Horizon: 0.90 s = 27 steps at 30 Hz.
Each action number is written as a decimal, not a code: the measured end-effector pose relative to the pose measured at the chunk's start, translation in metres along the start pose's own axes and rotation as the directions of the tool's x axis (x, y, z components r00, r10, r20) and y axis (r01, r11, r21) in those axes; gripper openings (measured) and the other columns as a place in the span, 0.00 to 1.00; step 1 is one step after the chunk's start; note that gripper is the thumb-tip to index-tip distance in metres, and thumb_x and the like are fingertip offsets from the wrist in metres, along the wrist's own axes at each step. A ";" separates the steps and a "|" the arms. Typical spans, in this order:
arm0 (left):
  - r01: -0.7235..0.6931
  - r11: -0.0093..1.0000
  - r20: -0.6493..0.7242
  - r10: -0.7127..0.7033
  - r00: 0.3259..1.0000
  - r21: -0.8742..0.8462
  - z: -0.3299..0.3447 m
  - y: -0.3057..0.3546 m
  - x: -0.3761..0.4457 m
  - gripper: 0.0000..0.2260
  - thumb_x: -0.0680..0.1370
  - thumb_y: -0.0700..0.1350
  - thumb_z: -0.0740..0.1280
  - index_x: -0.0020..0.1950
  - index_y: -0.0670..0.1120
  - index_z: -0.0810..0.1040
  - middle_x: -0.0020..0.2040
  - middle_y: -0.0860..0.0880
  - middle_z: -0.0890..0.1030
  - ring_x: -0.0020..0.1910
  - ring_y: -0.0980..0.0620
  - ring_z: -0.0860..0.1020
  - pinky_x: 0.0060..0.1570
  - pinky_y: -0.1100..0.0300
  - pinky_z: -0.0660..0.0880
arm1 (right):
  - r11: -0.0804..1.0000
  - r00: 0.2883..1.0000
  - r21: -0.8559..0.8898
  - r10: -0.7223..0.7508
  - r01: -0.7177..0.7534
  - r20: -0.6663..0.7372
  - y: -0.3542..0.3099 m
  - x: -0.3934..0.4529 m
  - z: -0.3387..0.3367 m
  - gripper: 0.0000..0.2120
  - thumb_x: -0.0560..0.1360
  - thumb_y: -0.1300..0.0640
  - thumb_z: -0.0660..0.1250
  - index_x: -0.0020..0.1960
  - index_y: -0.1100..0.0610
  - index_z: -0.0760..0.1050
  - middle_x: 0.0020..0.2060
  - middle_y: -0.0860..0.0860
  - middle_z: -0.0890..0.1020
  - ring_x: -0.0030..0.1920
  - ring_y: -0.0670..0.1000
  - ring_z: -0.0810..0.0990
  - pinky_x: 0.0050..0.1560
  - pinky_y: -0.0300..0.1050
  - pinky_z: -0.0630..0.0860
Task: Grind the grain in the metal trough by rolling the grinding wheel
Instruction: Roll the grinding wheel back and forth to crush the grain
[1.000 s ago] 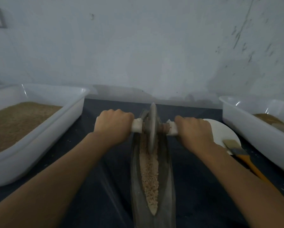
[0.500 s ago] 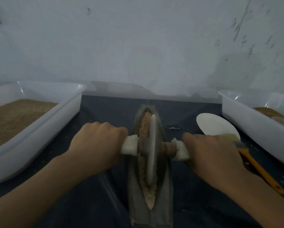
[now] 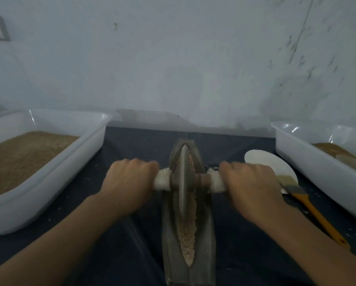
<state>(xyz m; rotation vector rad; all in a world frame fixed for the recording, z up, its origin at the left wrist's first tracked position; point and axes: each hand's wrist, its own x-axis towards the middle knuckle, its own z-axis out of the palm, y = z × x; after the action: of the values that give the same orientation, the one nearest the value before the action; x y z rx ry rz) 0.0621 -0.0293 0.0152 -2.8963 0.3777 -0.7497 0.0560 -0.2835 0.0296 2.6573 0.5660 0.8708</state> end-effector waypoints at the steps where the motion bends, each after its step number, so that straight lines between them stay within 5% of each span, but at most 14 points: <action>1: -0.029 1.000 0.016 0.029 0.999 -0.007 -0.007 0.001 -0.011 0.18 0.69 0.56 0.69 0.37 0.56 0.58 0.30 0.54 0.66 0.30 0.53 0.67 0.32 0.58 0.61 | 0.999 0.998 0.037 -0.010 0.013 -0.058 -0.002 -0.013 -0.009 0.20 0.53 0.59 0.79 0.36 0.54 0.69 0.26 0.51 0.74 0.23 0.53 0.72 0.26 0.41 0.56; 6: -0.198 0.975 -0.032 0.202 0.979 0.100 -0.041 0.001 -0.035 0.26 0.54 0.52 0.76 0.35 0.55 0.58 0.25 0.56 0.60 0.22 0.54 0.58 0.26 0.65 0.46 | 0.987 0.995 0.161 0.013 0.004 -0.102 0.002 -0.041 -0.010 0.21 0.52 0.60 0.78 0.33 0.53 0.67 0.23 0.49 0.71 0.21 0.52 0.68 0.21 0.45 0.66; 8: -0.193 0.971 0.012 0.194 0.981 0.143 -0.033 0.002 -0.026 0.23 0.59 0.53 0.74 0.36 0.55 0.59 0.27 0.54 0.64 0.24 0.52 0.63 0.26 0.62 0.49 | 0.984 0.995 0.177 0.026 -0.009 -0.093 0.003 -0.035 0.002 0.21 0.52 0.59 0.79 0.33 0.53 0.67 0.24 0.50 0.72 0.21 0.53 0.69 0.20 0.44 0.66; 12: -0.100 0.986 0.012 0.099 0.995 0.135 -0.001 0.001 0.019 0.14 0.71 0.53 0.67 0.40 0.54 0.60 0.38 0.52 0.76 0.34 0.48 0.75 0.31 0.57 0.61 | 0.990 0.995 0.123 0.076 -0.069 -0.058 0.008 0.004 0.030 0.21 0.52 0.57 0.80 0.33 0.55 0.69 0.23 0.50 0.73 0.20 0.54 0.70 0.26 0.37 0.51; 17: -0.026 0.993 0.002 0.026 1.000 0.111 0.015 -0.002 0.050 0.13 0.72 0.52 0.67 0.39 0.54 0.61 0.32 0.54 0.67 0.30 0.51 0.67 0.31 0.56 0.61 | 0.994 0.994 0.029 0.110 -0.109 -0.024 0.014 0.039 0.054 0.14 0.64 0.55 0.74 0.39 0.53 0.68 0.30 0.50 0.78 0.28 0.55 0.76 0.26 0.43 0.57; 21: -0.050 0.992 0.047 0.045 0.998 0.116 0.001 0.002 0.020 0.15 0.72 0.53 0.67 0.41 0.55 0.59 0.38 0.53 0.75 0.34 0.50 0.73 0.33 0.57 0.61 | 0.994 0.997 0.098 0.054 -0.048 -0.057 0.009 0.016 0.029 0.18 0.56 0.59 0.78 0.34 0.54 0.68 0.25 0.50 0.74 0.22 0.54 0.72 0.24 0.41 0.57; 27: -0.082 0.997 0.156 0.080 0.984 0.008 -0.029 -0.002 -0.031 0.16 0.70 0.60 0.66 0.36 0.60 0.57 0.31 0.58 0.63 0.27 0.59 0.60 0.28 0.64 0.54 | 0.997 0.998 0.078 -0.018 0.023 -0.061 0.001 -0.033 -0.020 0.21 0.48 0.63 0.77 0.33 0.53 0.67 0.23 0.49 0.70 0.20 0.53 0.68 0.24 0.39 0.52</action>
<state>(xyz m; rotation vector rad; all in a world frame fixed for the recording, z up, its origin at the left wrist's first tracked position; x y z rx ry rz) 0.0228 -0.0203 0.0265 -2.8809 0.4662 -0.5075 0.0198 -0.2965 0.0296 2.6980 0.6541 0.9435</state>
